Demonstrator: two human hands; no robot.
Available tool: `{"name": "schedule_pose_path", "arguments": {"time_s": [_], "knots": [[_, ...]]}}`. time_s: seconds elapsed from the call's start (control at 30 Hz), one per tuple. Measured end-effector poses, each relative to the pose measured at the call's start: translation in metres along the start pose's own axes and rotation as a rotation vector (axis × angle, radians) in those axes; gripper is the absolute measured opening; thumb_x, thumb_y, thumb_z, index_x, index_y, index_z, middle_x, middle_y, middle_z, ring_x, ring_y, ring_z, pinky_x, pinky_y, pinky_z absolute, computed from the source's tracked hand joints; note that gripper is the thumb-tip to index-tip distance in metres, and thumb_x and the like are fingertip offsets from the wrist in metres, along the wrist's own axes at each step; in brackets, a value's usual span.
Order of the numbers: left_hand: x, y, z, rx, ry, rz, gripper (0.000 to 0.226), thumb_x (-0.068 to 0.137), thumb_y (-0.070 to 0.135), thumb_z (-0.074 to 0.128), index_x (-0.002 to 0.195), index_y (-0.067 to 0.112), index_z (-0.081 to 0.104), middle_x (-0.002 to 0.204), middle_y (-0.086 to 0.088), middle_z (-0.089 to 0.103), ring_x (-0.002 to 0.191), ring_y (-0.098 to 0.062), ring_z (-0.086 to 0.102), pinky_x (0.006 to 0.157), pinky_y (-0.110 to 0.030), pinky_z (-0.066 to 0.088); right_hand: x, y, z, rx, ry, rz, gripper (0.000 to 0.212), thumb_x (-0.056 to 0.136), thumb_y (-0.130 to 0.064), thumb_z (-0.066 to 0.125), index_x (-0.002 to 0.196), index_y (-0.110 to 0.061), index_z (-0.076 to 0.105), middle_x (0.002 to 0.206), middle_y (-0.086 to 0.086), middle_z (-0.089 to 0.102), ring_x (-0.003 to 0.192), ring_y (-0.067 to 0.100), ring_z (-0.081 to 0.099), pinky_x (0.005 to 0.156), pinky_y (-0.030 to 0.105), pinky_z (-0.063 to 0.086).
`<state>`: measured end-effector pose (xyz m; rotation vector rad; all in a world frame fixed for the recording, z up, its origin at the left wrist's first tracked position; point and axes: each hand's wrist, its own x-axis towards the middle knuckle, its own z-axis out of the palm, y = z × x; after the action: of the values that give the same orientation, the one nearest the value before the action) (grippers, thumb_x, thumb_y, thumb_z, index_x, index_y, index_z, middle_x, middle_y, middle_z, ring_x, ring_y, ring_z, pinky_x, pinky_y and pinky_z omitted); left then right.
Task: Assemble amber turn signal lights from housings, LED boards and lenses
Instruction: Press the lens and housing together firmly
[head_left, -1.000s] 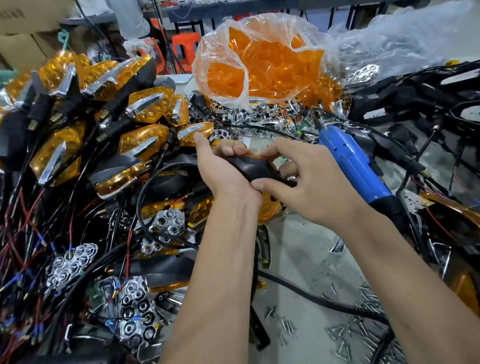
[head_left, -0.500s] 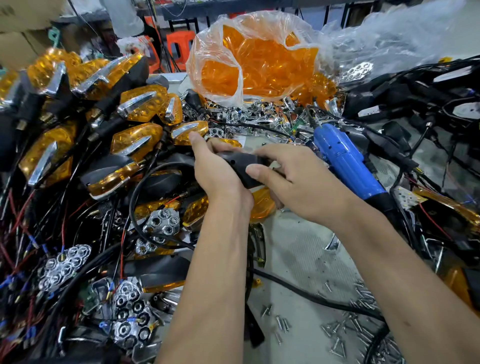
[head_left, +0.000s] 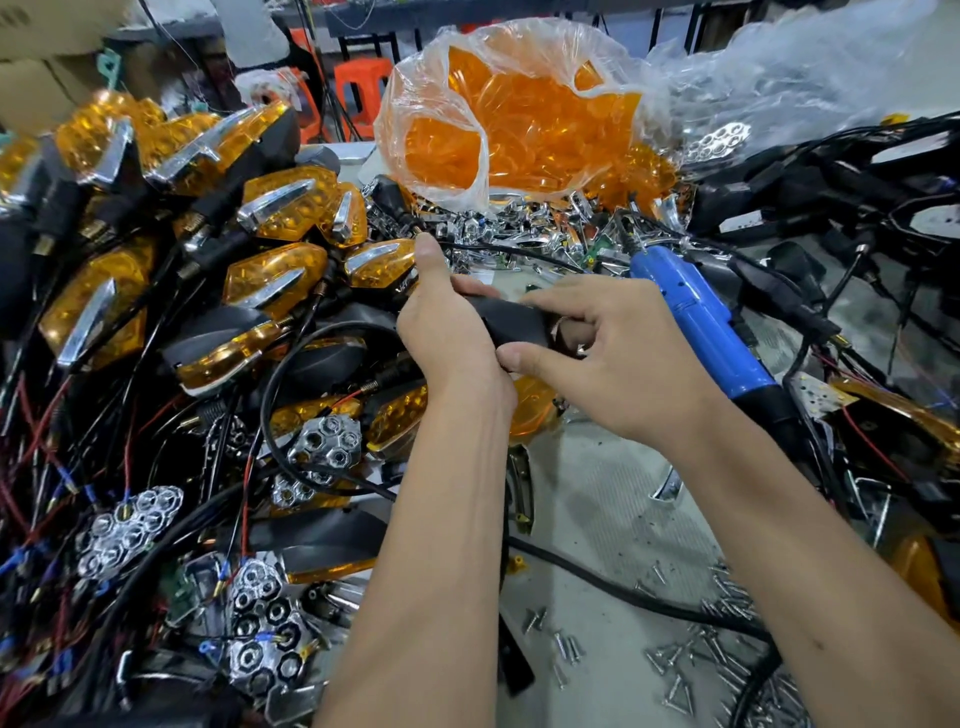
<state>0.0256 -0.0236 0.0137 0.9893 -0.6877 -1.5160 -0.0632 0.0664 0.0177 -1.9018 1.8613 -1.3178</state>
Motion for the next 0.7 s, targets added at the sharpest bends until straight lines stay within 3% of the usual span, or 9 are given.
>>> {"name": "schedule_pose_path", "arguments": {"time_s": [0.07, 0.17, 0.23, 0.3, 0.37, 0.47, 0.6, 0.7], "knots": [[-0.005, -0.001, 0.002, 0.006, -0.059, -0.047, 0.060, 0.101, 0.062, 0.049, 0.058, 0.020, 0.057, 0.054, 0.004, 0.062, 0.065, -0.021, 0.060, 0.078, -0.043, 0.058, 0.000, 0.006, -0.004, 0.069, 0.031, 0.096, 0.030, 0.075, -0.026, 0.091, 0.101, -0.026, 0.076, 0.080, -0.001, 0.067, 0.061, 0.005, 0.054, 0.060, 0.028, 0.043], [-0.010, 0.002, 0.005, -0.159, -0.153, -0.191, 0.059, 0.101, 0.066, 0.046, 0.067, 0.018, 0.045, 0.050, 0.003, 0.048, 0.045, -0.015, 0.051, 0.050, -0.024, 0.051, -0.002, 0.010, -0.002, 0.033, 0.056, 0.117, 0.036, 0.070, -0.017, 0.091, 0.090, -0.020, 0.061, 0.072, -0.011, 0.055, 0.059, -0.002, 0.047, 0.057, 0.016, 0.030], [-0.008, 0.003, 0.003, -0.193, -0.151, -0.210, 0.062, 0.102, 0.065, 0.044, 0.062, 0.019, 0.040, 0.051, 0.004, 0.041, 0.039, -0.013, 0.045, 0.046, -0.019, 0.046, -0.003, 0.008, 0.000, 0.014, 0.020, 0.064, 0.035, 0.069, -0.013, 0.088, 0.089, -0.015, 0.059, 0.076, -0.010, 0.053, 0.060, 0.000, 0.047, 0.057, 0.016, 0.027], [-0.005, 0.005, -0.001, -0.222, -0.158, -0.206, 0.063, 0.104, 0.064, 0.038, 0.061, 0.018, 0.039, 0.053, 0.004, 0.038, 0.041, -0.012, 0.041, 0.047, -0.019, 0.043, -0.001, 0.008, -0.002, 0.050, -0.056, 0.017, 0.036, 0.071, -0.010, 0.087, 0.092, -0.015, 0.059, 0.084, -0.009, 0.059, 0.064, 0.002, 0.053, 0.056, 0.017, 0.033], [-0.002, 0.007, -0.006, -0.226, -0.172, -0.209, 0.064, 0.105, 0.065, 0.034, 0.061, 0.018, 0.039, 0.054, 0.004, 0.036, 0.043, -0.014, 0.039, 0.052, -0.024, 0.040, 0.000, 0.007, -0.005, 0.150, -0.126, 0.039, 0.033, 0.077, -0.010, 0.086, 0.096, -0.016, 0.060, 0.090, -0.008, 0.065, 0.069, 0.012, 0.064, 0.053, 0.028, 0.048], [-0.002, 0.011, -0.008, -0.275, -0.189, -0.224, 0.065, 0.105, 0.066, 0.032, 0.061, 0.018, 0.038, 0.051, 0.003, 0.035, 0.041, -0.015, 0.041, 0.055, -0.027, 0.038, 0.000, 0.005, -0.004, 0.206, -0.115, 0.041, 0.026, 0.083, -0.015, 0.085, 0.099, -0.017, 0.064, 0.082, -0.016, 0.068, 0.065, 0.023, 0.069, 0.053, 0.035, 0.056], [-0.004, 0.010, -0.007, -0.331, -0.230, -0.180, 0.065, 0.108, 0.060, 0.031, 0.060, 0.017, 0.038, 0.051, 0.003, 0.034, 0.041, -0.014, 0.040, 0.053, -0.026, 0.038, 0.002, 0.004, -0.002, 0.114, -0.024, -0.067, 0.032, 0.076, -0.023, 0.091, 0.095, -0.012, 0.067, 0.092, -0.012, 0.068, 0.073, 0.005, 0.063, 0.059, 0.027, 0.053], [-0.005, 0.010, -0.006, -0.341, -0.257, -0.169, 0.063, 0.108, 0.058, 0.031, 0.061, 0.018, 0.037, 0.051, 0.003, 0.034, 0.043, -0.014, 0.038, 0.053, -0.025, 0.036, 0.001, 0.006, 0.001, 0.071, 0.040, -0.150, 0.031, 0.077, -0.018, 0.089, 0.090, -0.003, 0.066, 0.089, -0.011, 0.063, 0.078, -0.007, 0.059, 0.065, 0.007, 0.041]]}}
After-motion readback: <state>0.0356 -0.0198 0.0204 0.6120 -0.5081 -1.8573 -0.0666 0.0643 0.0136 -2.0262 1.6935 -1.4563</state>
